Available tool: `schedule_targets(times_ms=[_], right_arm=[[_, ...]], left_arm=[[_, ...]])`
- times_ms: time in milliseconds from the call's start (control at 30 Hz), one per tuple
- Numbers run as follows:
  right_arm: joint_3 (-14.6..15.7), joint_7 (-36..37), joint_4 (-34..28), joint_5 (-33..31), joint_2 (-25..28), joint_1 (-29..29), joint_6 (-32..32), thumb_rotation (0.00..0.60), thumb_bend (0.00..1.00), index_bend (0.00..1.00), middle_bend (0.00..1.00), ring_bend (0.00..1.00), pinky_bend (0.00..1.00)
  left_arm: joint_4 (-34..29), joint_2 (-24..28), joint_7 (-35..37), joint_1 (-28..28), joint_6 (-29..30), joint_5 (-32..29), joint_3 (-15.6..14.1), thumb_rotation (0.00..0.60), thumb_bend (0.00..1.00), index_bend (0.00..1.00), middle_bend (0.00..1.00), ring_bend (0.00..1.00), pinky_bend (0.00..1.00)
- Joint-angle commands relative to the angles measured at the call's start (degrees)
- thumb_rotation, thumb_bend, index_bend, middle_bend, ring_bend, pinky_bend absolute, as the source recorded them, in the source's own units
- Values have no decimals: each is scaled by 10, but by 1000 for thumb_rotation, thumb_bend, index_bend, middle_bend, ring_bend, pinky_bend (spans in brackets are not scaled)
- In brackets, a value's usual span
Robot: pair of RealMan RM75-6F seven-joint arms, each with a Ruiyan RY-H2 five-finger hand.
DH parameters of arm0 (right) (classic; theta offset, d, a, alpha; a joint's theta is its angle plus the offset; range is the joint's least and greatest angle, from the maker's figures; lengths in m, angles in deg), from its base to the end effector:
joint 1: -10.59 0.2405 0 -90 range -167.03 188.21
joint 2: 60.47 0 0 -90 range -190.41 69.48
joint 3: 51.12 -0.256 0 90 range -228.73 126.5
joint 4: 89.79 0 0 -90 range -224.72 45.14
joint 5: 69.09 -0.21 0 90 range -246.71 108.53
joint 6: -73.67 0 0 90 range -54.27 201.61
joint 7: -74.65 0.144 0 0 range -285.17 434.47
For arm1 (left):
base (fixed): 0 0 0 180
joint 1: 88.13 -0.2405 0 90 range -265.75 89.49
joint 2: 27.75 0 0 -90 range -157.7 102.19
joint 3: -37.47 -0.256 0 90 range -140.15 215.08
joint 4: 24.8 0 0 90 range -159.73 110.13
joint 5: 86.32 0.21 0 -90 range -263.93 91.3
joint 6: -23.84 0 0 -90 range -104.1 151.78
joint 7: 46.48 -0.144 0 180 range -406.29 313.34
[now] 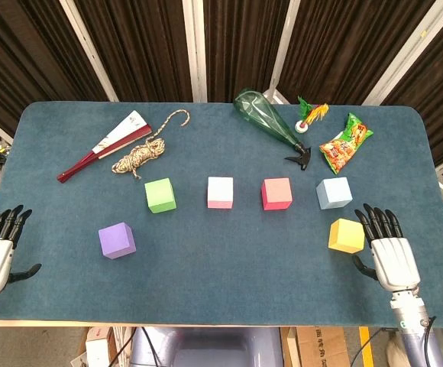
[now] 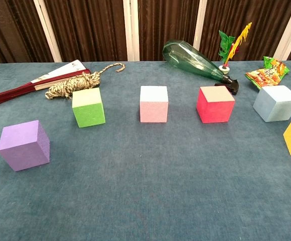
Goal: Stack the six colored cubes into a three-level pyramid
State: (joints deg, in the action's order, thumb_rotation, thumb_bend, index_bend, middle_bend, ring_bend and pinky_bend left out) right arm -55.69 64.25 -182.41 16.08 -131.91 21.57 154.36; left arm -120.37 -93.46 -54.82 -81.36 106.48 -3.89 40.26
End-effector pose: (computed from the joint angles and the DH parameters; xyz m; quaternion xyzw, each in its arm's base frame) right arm -0.2782 -0.2167 0.1123 0.6337 -0.3570 0.3904 0.5645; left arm -0.3013 0.1894 0.1420 -0.6068 -0.3868 -0.3569 0.5956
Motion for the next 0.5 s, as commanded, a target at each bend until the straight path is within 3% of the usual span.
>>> schedule_targets(times_ms=[33, 500], right_arm=[[-1, 1, 1, -1, 0, 0, -1, 600, 291, 0, 0, 0, 0], [-2, 5, 3, 3, -2, 1, 3, 600, 290, 0, 0, 0, 0]], left_arm=[[1, 0, -1, 0, 0, 0, 0, 600, 0, 0, 0, 0, 0], [0, 0, 2, 1, -5, -6, 1, 600, 0, 0, 0, 0, 0]])
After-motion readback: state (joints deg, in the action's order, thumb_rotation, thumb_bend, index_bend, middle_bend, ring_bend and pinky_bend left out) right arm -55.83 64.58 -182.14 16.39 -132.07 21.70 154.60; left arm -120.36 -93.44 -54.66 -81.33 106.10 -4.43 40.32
